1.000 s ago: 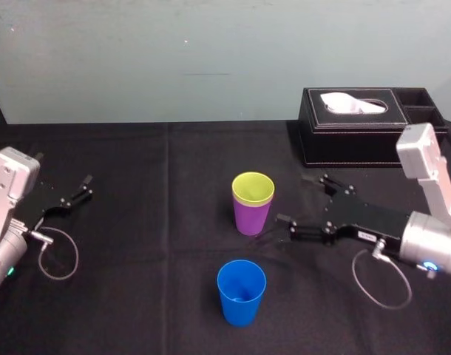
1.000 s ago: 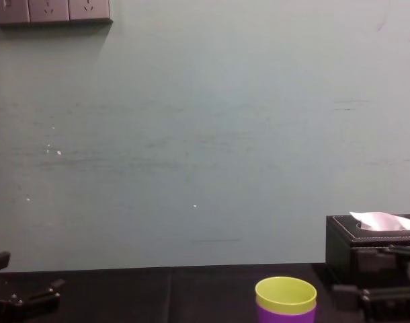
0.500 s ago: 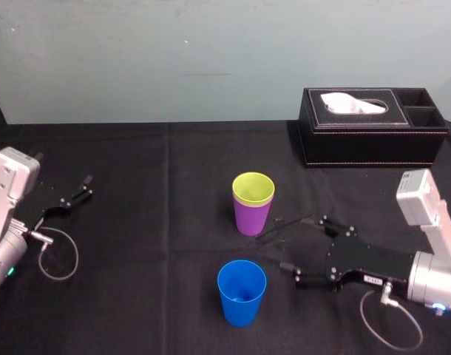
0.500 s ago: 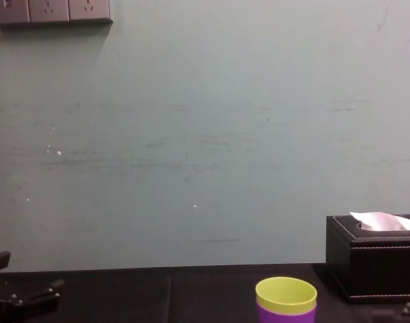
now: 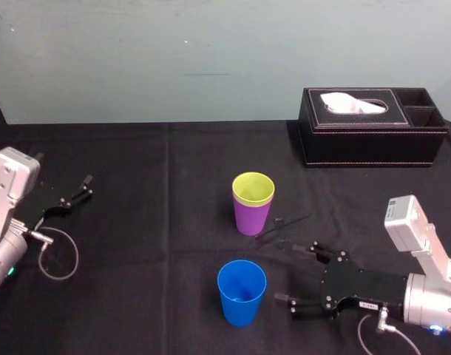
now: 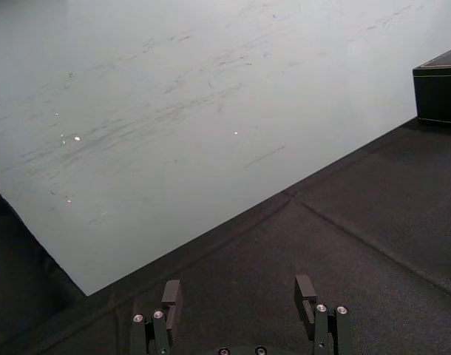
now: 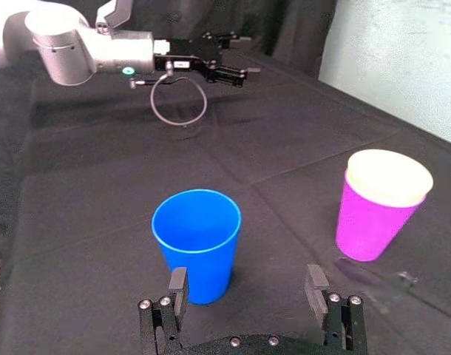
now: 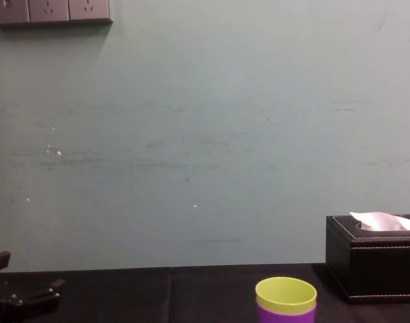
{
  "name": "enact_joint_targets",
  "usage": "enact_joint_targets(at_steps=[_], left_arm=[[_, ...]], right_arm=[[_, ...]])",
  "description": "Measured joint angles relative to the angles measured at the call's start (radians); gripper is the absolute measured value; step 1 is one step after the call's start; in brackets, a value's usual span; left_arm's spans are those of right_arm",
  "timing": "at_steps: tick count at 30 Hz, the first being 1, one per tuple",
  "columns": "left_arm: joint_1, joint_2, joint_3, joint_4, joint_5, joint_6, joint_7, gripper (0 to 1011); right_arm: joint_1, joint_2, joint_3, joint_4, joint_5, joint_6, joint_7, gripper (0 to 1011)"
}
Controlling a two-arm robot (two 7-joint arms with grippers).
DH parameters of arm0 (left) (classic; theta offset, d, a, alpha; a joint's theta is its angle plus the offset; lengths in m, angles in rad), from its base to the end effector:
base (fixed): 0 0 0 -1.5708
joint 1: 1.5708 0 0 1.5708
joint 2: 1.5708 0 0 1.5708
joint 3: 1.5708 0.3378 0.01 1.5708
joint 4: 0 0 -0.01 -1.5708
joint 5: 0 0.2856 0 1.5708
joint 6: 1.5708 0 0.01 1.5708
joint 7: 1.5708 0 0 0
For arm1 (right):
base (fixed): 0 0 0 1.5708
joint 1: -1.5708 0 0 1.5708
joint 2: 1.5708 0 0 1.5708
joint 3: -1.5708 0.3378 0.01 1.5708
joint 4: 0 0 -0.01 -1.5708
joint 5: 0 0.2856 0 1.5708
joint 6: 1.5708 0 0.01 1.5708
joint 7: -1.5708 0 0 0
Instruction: Stack the three plastic cups sequentially using one hand.
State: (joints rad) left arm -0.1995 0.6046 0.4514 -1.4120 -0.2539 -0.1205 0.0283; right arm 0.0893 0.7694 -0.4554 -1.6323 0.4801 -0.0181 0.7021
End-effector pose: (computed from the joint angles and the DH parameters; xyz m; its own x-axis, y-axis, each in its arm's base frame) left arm 0.3439 0.1159 -0.3364 0.2923 0.8803 0.3737 -0.9552 0.2873 0.0703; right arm 0.3029 -0.1327 -0.3043 0.8938 -0.4401 0.0860 0.4453 0.8484 -0.2863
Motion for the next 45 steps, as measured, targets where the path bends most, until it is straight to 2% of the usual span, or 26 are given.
enact_joint_targets(at_steps=[27, 45], left_arm=[[0.0, 0.0, 0.0, 0.0, 0.0, 0.0, 0.0, 1000], [0.0, 0.0, 0.0, 0.0, 0.0, 0.0, 0.0, 1000]], right_arm=[[0.032, -0.039, -0.066, 0.023, -0.032, 0.022, 0.015, 1003], [0.055, -0.062, -0.093, 0.031, -0.021, 0.046, 0.022, 1003]])
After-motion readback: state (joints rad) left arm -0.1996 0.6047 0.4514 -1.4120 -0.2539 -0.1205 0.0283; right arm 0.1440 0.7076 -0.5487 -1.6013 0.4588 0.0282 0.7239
